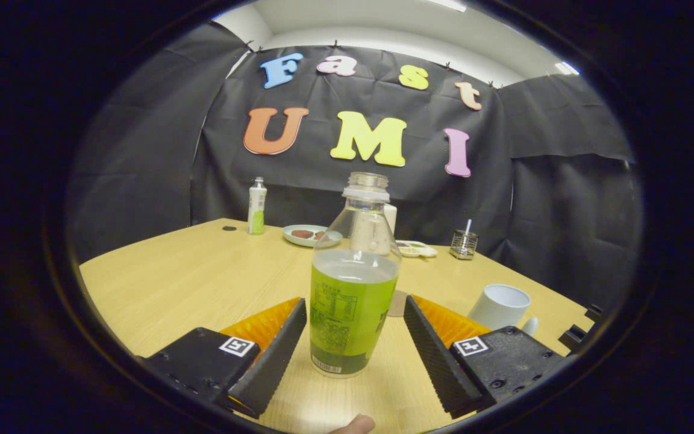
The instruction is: Take the bottle from table, then pour the juice into the cup, finally place the bottle on the coaster
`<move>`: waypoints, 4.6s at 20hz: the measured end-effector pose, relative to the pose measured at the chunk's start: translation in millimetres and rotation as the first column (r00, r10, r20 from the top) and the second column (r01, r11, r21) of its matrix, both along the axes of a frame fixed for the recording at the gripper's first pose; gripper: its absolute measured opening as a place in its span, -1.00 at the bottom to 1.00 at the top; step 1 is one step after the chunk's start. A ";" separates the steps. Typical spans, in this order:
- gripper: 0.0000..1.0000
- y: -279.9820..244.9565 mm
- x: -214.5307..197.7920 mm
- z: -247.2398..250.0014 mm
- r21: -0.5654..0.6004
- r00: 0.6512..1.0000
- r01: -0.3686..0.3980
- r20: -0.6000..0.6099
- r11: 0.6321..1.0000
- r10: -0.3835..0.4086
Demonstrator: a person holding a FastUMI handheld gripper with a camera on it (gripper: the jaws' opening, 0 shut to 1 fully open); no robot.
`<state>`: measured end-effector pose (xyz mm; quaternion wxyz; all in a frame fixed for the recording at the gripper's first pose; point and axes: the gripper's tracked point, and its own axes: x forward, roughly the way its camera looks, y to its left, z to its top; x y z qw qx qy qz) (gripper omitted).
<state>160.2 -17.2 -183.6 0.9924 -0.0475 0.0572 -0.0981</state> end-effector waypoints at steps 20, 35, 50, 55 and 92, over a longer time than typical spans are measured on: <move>0.61 -11.3 -5.0 35.7 0.097 0.999 -0.032 0.004 0.995 0.032; 0.60 -41.5 -35.0 70.0 0.340 0.996 -0.085 0.001 0.936 0.090; 0.58 -69.1 -20.8 76.5 0.761 0.980 -0.174 0.074 0.625 0.184; 0.57 -71.7 -14.5 74.6 0.860 0.975 -0.188 0.104 0.475 0.197; 0.55 -88.0 -13.7 133.5 0.840 0.931 -0.285 0.357 -0.462 0.075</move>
